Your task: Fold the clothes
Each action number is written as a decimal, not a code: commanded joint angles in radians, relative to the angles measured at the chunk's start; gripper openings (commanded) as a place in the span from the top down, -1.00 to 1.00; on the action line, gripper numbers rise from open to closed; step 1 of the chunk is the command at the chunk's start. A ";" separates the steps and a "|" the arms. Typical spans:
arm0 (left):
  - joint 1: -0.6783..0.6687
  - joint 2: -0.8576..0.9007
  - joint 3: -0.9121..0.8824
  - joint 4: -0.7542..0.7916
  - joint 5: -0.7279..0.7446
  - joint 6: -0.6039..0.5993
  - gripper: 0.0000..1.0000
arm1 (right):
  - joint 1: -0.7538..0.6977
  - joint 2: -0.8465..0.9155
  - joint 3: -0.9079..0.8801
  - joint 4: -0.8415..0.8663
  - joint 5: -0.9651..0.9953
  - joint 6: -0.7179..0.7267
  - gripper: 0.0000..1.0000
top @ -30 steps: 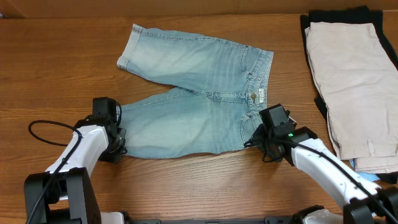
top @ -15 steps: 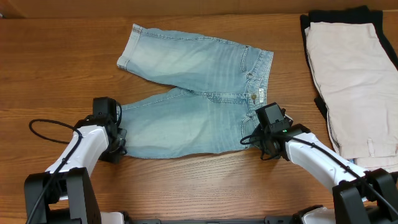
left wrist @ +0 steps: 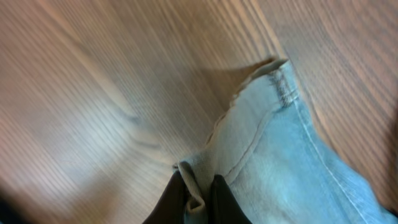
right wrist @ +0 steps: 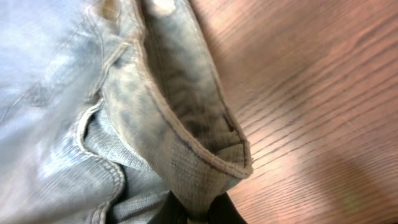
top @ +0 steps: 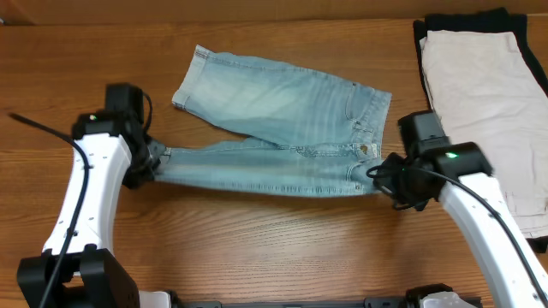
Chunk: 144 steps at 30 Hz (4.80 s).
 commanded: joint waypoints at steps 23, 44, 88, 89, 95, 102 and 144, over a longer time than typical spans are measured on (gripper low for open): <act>-0.175 0.004 0.278 0.029 -0.185 0.127 0.92 | -0.028 -0.266 -0.020 -0.195 0.062 -0.015 0.92; -0.256 0.327 0.278 0.476 -0.229 0.092 0.91 | -0.132 0.019 -0.121 0.314 0.222 0.006 0.92; -0.288 0.415 0.354 0.378 -0.057 0.483 -0.48 | -0.089 0.200 0.038 0.307 -0.129 -0.340 -0.97; -0.287 0.417 0.346 0.381 -0.057 0.483 -0.50 | -0.061 0.209 0.032 0.341 -0.127 -0.352 -0.96; -0.287 0.419 0.333 0.397 -0.135 0.483 -0.68 | 0.064 0.357 0.014 0.547 -0.093 -0.357 -0.80; -0.287 0.427 0.332 0.467 -0.003 0.642 -0.10 | 0.096 0.495 0.015 0.624 -0.093 -0.354 -0.70; -0.105 0.700 0.412 -0.051 -0.019 0.454 0.91 | 0.073 0.491 0.022 0.583 -0.101 -0.346 -0.64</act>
